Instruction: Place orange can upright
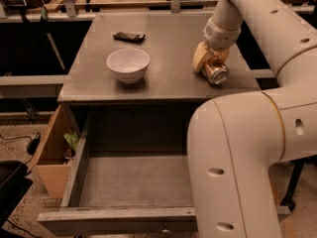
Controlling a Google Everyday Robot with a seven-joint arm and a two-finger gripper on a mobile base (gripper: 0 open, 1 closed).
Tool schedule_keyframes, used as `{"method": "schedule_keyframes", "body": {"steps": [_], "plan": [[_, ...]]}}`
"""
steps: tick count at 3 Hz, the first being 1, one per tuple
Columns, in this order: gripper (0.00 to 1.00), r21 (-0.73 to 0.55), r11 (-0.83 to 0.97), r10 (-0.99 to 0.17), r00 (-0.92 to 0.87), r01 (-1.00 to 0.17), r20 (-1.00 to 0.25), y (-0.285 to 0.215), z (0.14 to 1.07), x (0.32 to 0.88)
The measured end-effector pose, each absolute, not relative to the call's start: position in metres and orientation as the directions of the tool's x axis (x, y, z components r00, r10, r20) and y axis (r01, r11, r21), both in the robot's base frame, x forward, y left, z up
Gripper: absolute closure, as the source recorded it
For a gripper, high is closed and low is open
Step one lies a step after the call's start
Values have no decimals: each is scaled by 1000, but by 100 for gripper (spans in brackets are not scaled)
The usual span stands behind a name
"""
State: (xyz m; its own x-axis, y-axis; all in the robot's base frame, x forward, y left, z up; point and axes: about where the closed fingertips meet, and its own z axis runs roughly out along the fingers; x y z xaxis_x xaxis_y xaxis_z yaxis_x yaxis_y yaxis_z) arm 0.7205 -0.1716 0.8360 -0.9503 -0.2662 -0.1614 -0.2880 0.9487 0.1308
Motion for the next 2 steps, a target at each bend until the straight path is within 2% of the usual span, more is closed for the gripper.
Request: {"method": "schedule_keyframes", "body": {"steps": [2], "plan": [[100, 130, 949, -265, -949, -288, -168, -171, 837, 723]]}}
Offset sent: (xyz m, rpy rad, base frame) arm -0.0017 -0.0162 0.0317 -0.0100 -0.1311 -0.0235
